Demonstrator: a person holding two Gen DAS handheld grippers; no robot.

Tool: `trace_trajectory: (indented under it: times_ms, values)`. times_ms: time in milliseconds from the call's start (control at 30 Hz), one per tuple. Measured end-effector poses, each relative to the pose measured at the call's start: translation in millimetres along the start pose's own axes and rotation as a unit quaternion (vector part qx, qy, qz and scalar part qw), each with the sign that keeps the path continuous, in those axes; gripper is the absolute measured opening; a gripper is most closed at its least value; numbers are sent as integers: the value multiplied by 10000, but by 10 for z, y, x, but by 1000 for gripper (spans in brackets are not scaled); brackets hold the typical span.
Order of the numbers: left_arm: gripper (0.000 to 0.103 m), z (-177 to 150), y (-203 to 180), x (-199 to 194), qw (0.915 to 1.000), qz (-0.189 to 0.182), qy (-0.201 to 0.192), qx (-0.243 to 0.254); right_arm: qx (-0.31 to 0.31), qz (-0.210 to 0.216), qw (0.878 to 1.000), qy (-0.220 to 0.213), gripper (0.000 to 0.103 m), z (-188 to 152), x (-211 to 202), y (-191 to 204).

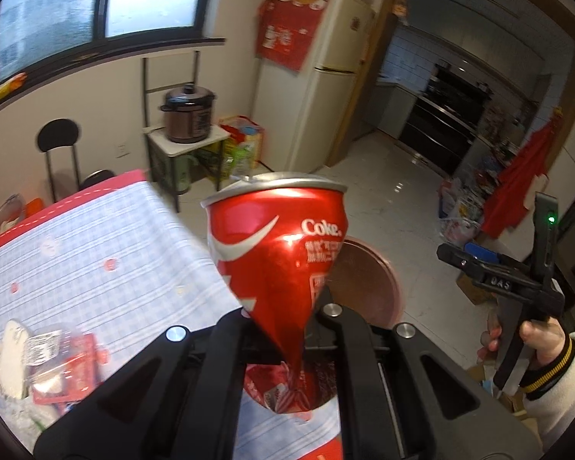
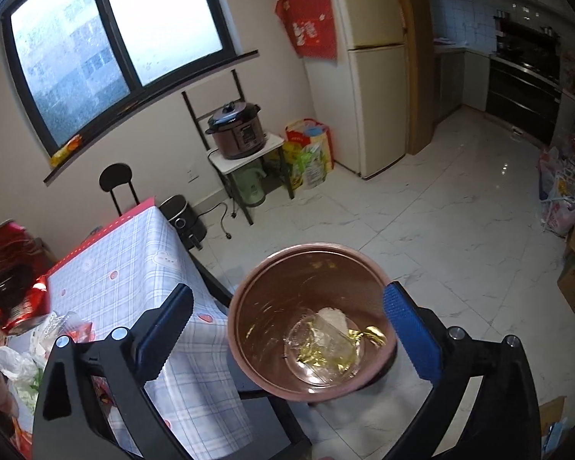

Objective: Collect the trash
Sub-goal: 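Open the right tool over the bin while the left tool drops the Coke can in, then lower the left tool onto the white plastic bag and close it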

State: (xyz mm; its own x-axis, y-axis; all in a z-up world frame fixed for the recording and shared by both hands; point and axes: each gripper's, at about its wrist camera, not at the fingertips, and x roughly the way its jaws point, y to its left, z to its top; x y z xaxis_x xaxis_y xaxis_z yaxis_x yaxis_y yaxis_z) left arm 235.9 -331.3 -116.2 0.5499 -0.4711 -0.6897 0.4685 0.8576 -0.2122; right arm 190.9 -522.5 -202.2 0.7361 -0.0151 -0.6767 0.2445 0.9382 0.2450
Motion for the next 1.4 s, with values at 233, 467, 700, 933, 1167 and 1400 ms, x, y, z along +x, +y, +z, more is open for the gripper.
trace_trajectory:
  times_ms: [233,467,700,933,1167,1400]
  values:
    - [8,68,-541,544,9972,-602,302,328,245,-269,9993,-125,98,-225,-342,-396]
    - [26,390,-1094,1235,9908,-1121,449,612,833,-554,9949,-157,98,-430,-553,-904]
    - [95,489,-1104,1228,9933,-960,32,639,1016,-749,9918,-200,98,-559,-687,-1057]
    - [97,316,-525,670,9980,-407,-224,417,1017,-670,9921,-302,98,-616,-733,-935]
    - [97,-21,372,-288,9957,652,-612,226,776,-229,9965,-231,98,-560,-586,-345]
    - [97,-596,1496,-1434,9741,1889,-1056,-655,185,591,9980,-101,98,-577,-367,635]
